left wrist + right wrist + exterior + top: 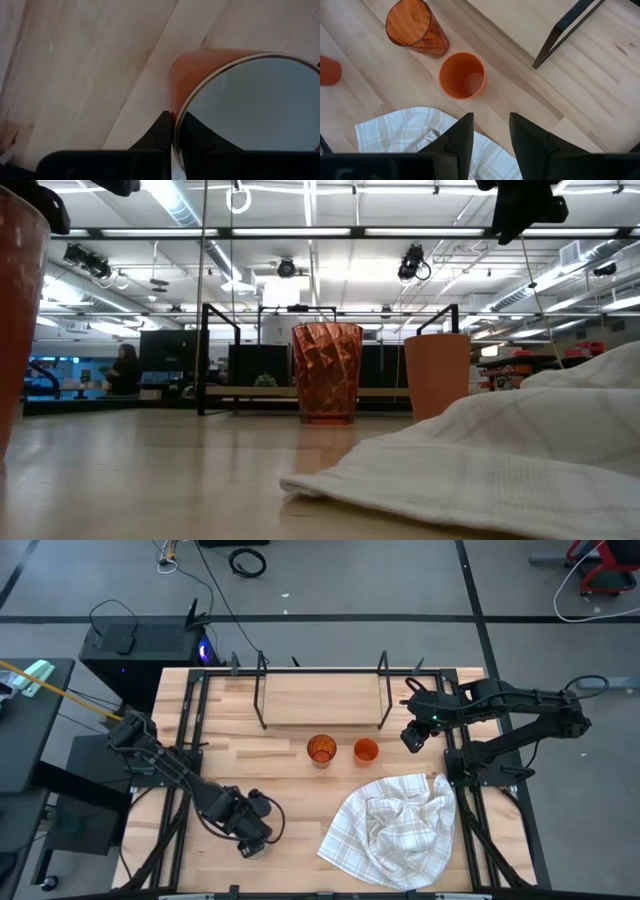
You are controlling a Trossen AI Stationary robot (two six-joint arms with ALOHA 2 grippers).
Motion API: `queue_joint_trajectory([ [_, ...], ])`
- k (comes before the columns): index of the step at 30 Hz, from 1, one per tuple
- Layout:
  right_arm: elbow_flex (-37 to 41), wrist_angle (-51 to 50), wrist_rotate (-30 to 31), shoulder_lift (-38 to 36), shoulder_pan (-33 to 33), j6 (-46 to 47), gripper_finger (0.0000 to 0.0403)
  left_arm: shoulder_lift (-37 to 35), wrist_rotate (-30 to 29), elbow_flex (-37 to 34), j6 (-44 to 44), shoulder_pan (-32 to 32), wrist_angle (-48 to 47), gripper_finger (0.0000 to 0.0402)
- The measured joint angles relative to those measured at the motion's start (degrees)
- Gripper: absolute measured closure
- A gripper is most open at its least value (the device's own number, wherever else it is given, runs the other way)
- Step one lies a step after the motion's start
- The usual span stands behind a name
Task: Stack small to large cups/mugs on shelf
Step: Move the orange mug to the left of the orange cup
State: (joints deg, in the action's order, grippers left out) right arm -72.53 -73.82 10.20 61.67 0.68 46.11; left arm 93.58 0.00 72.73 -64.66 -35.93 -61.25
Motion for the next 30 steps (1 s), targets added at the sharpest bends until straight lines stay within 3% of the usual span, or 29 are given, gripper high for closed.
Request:
queue_joint_trajectory([
  [9,0.00,0.00,0.02,0.00,-0.01,0.00,0.0270,0.05,-0.39,7.66,5.16,3.25,-5.05,0.0380],
  [16,-0.01,0.00,0.02,0.00,-0.01,0.00,0.0270,0.07,-3.20,20.55,8.85,8.52,-20.30,0.0381],
  [20,0.00,0.00,0.02,0.00,0.01,0.12,0.0270,-0.12,-9.19,27.63,8.94,13.70,-29.42,0.0381],
  [30,0.00,-0.04,-0.40,0.02,0.01,3.13,0.0270,-1.44,-9.40,28.23,7.59,29.76,-28.46,0.0381],
])
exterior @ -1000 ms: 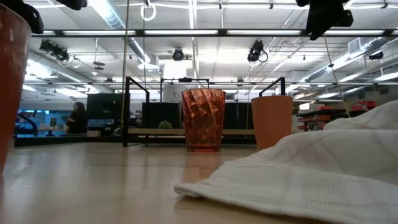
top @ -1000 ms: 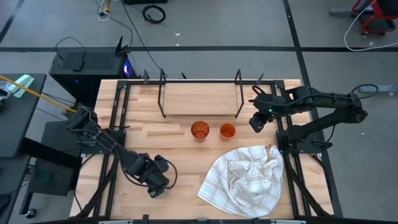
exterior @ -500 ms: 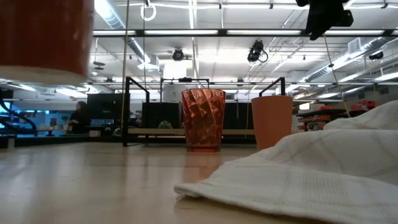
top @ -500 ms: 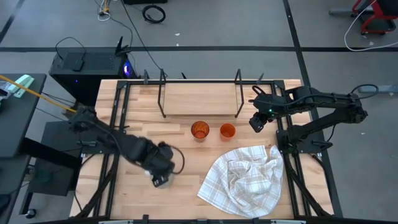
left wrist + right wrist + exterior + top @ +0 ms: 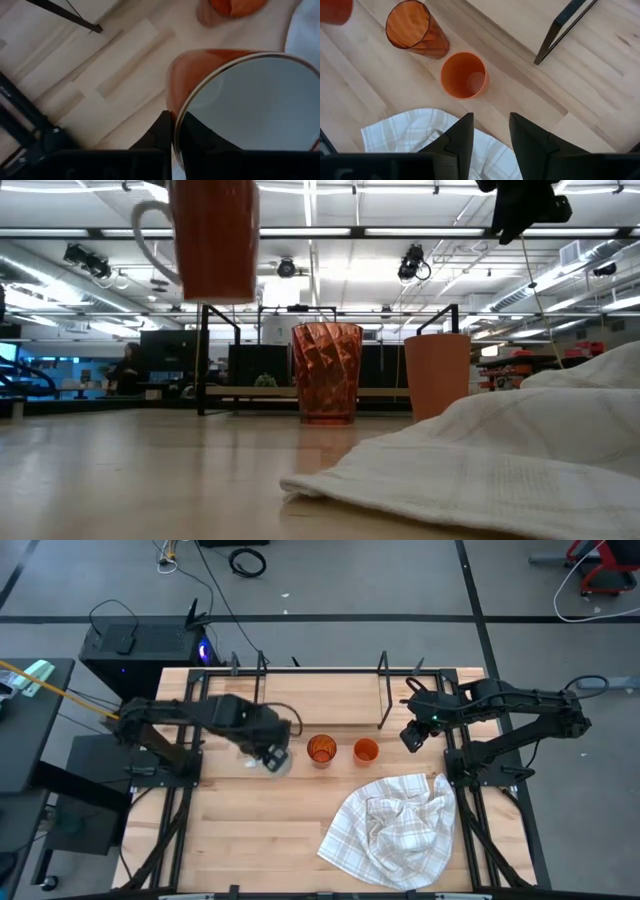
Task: Stack small to large cups/mugs on shelf
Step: Move the orange mug to the left of the orange cup
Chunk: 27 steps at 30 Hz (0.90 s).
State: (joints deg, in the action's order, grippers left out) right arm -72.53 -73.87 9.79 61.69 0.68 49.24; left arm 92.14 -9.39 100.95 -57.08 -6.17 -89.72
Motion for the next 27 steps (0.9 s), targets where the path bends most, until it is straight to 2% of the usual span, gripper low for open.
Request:
queue_joint_trajectory([
  [5,-0.02,0.00,-0.25,0.00,-0.02,2.07,0.0270,0.14,2.51,-5.49,-0.65,6.90,-0.70,0.0381],
  [10,-0.01,0.00,-1.71,0.00,-0.01,1.34,0.0270,0.07,6.43,-12.59,-2.21,10.59,1.80,0.0381],
  [14,0.00,-0.02,-2.37,0.00,0.01,-1.48,0.0270,0.11,9.99,-17.42,-3.03,12.40,13.39,0.0381],
  [18,-0.01,-0.02,-2.59,0.00,0.00,-4.38,0.0270,0.13,9.76,-20.02,-6.25,14.51,20.17,0.0381],
  [27,-0.01,-0.02,-2.60,0.00,-0.02,-9.05,0.0270,0.09,7.49,-20.01,-11.60,16.39,18.42,0.0381],
])
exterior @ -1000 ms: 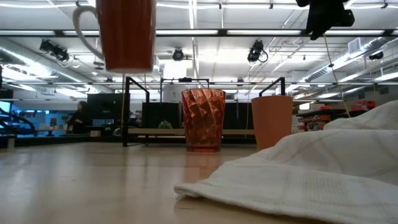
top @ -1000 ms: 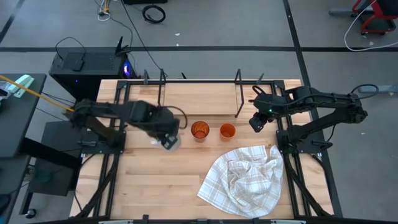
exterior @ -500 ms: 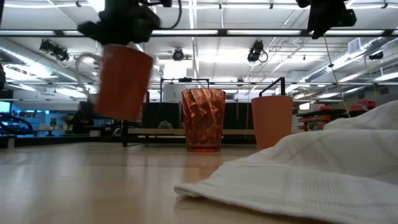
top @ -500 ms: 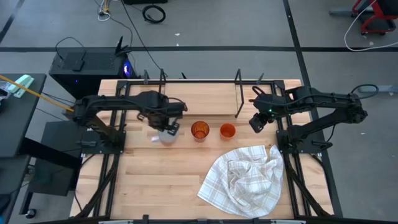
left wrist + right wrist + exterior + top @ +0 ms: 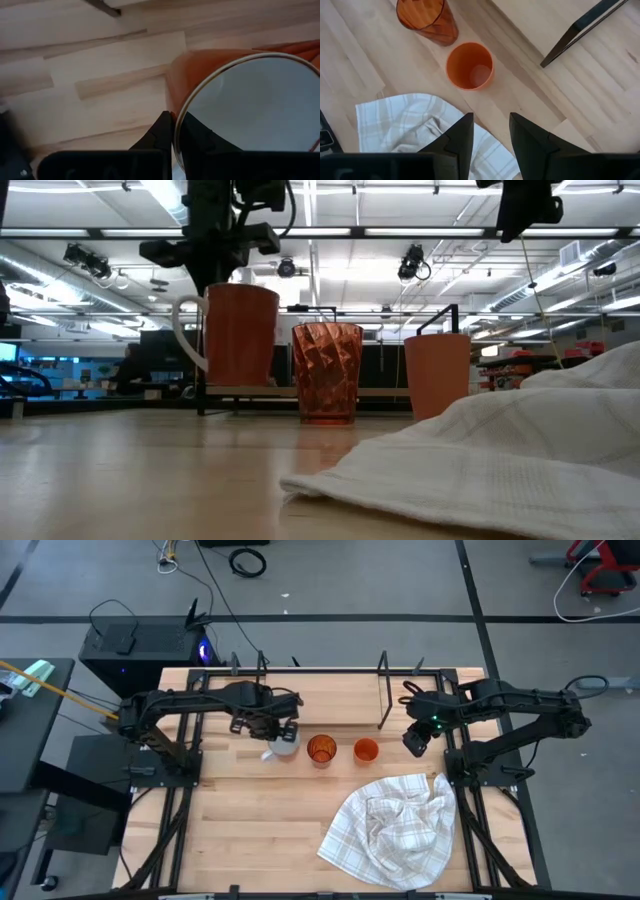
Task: Stack small to large cups/mugs on shelf
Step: Move the orange mug to the left of the orange cup
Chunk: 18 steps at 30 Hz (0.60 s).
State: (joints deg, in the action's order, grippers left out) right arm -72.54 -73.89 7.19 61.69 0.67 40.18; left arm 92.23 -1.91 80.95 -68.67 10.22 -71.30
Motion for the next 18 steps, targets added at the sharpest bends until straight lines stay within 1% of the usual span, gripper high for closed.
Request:
queue_joint_trajectory([
  [6,0.01,0.02,0.01,0.00,0.00,-1.87,0.0270,0.43,-1.01,0.00,-2.75,-0.04,-1.23,0.0381],
  [11,0.01,0.16,-0.01,0.00,0.00,-3.94,0.0270,0.42,-1.06,-0.02,-3.14,-0.06,-0.86,0.0381],
  [16,0.01,0.20,-0.01,0.00,0.00,-5.51,0.0270,0.35,-0.88,-4.46,-4.19,-0.86,3.96,0.0381],
  [18,0.01,0.22,-0.01,0.00,0.00,-5.53,0.0270,0.37,0.18,-6.70,-4.19,-1.14,4.89,0.0381],
])
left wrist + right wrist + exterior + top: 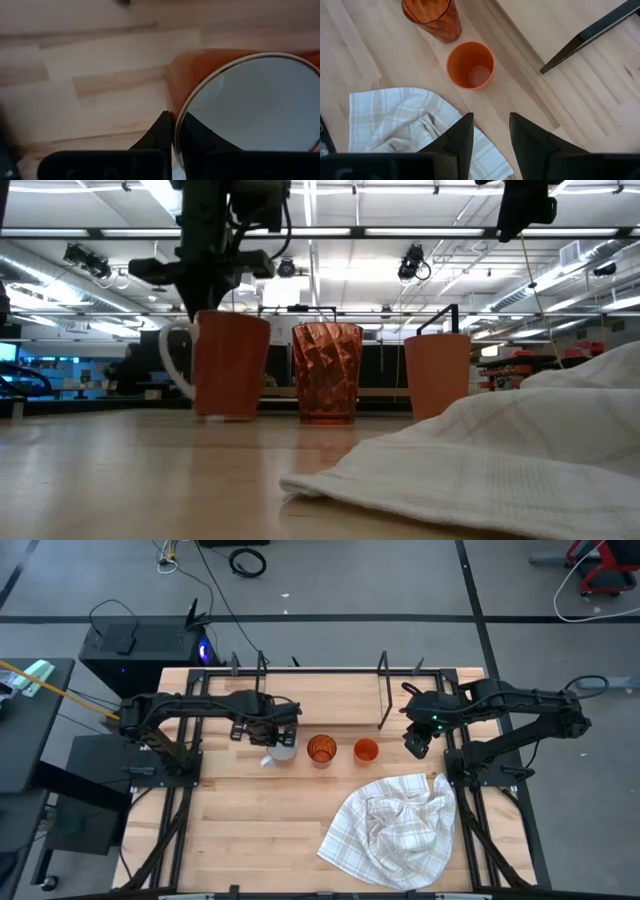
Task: Stack small to large cups/mugs on shelf
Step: Move the orange mug to the left of the orange cup, then put the dark orange cup on the shelf
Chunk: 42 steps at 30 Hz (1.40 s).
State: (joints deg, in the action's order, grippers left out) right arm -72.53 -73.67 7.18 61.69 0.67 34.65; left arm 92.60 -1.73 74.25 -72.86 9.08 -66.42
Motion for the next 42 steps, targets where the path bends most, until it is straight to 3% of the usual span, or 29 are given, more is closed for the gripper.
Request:
queue_joint_trajectory([
  [25,-0.01,0.07,0.00,0.00,0.01,-0.35,0.0270,0.04,-1.12,-1.65,1.49,-0.35,2.26,0.0380],
  [33,0.00,0.06,0.00,0.00,0.00,-0.35,0.0270,-0.09,-1.21,-1.65,1.49,-0.31,2.45,0.0301],
  [42,-0.01,0.05,0.01,0.00,0.01,-0.36,0.0270,-0.57,-0.49,-1.64,1.93,-0.37,2.34,0.0288],
])
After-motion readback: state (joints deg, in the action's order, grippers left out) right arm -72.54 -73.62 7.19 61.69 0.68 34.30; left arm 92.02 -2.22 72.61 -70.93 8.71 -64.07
